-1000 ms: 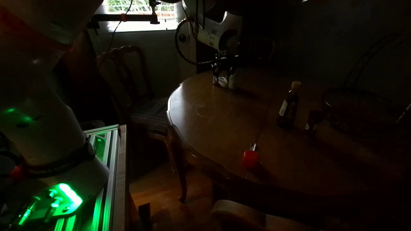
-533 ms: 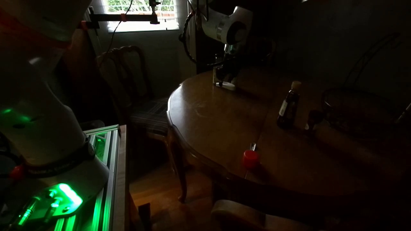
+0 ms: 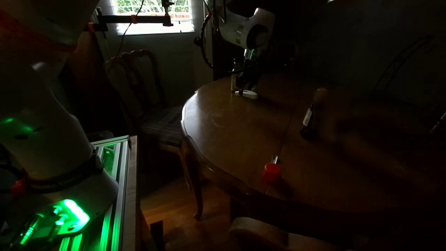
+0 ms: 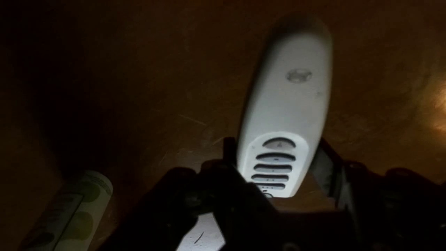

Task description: Rotate the white remote control.

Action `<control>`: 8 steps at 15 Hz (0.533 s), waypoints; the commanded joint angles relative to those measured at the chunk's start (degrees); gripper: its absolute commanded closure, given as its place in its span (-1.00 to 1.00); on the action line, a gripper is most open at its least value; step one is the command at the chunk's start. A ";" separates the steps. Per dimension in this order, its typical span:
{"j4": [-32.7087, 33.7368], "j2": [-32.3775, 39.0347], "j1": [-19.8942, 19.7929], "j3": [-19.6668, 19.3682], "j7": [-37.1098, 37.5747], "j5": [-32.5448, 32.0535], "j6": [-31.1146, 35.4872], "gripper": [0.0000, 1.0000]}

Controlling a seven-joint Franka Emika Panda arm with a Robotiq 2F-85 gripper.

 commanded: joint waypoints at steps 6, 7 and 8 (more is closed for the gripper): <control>5.78 4.82 -2.26 -0.91 -30.54 2.48 -3.72 0.40; 6.86 5.74 -2.07 -1.13 -33.69 2.53 -4.68 0.40; 8.07 6.62 -1.46 -1.70 -36.40 2.00 -5.88 0.40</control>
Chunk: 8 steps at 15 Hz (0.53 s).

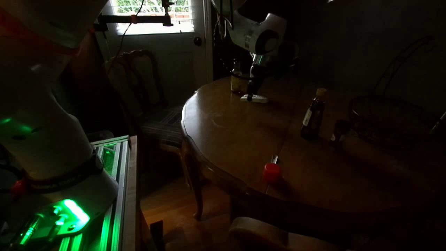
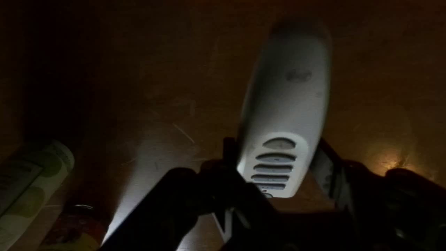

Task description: Rotate the white remote control.

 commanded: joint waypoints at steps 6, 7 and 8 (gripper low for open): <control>14.65 8.91 6.25 -5.03 -21.46 -3.50 -15.89 0.40; 16.33 9.60 7.13 -5.74 -23.41 -4.29 -17.99 0.40; 17.76 10.27 8.04 -6.44 -25.44 -5.28 -19.17 0.40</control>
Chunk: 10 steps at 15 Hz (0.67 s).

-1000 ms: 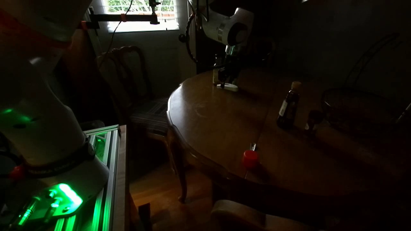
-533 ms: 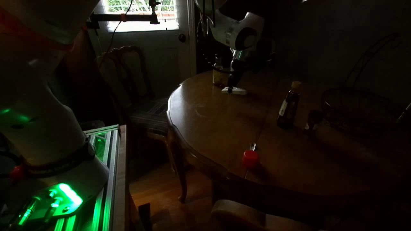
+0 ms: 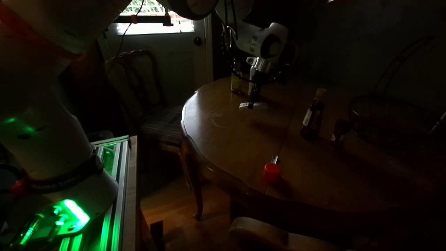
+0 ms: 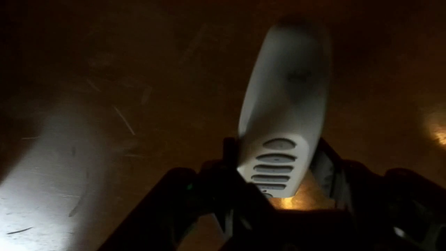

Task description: Rotate the white remote control.

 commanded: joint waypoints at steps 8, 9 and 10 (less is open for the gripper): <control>12.46 9.18 6.71 -4.91 -21.64 -6.71 -0.83 0.40; 12.92 9.88 6.70 -4.96 -23.04 -6.42 0.26 0.40; 13.44 10.58 6.57 -4.90 -24.19 -5.90 0.80 0.40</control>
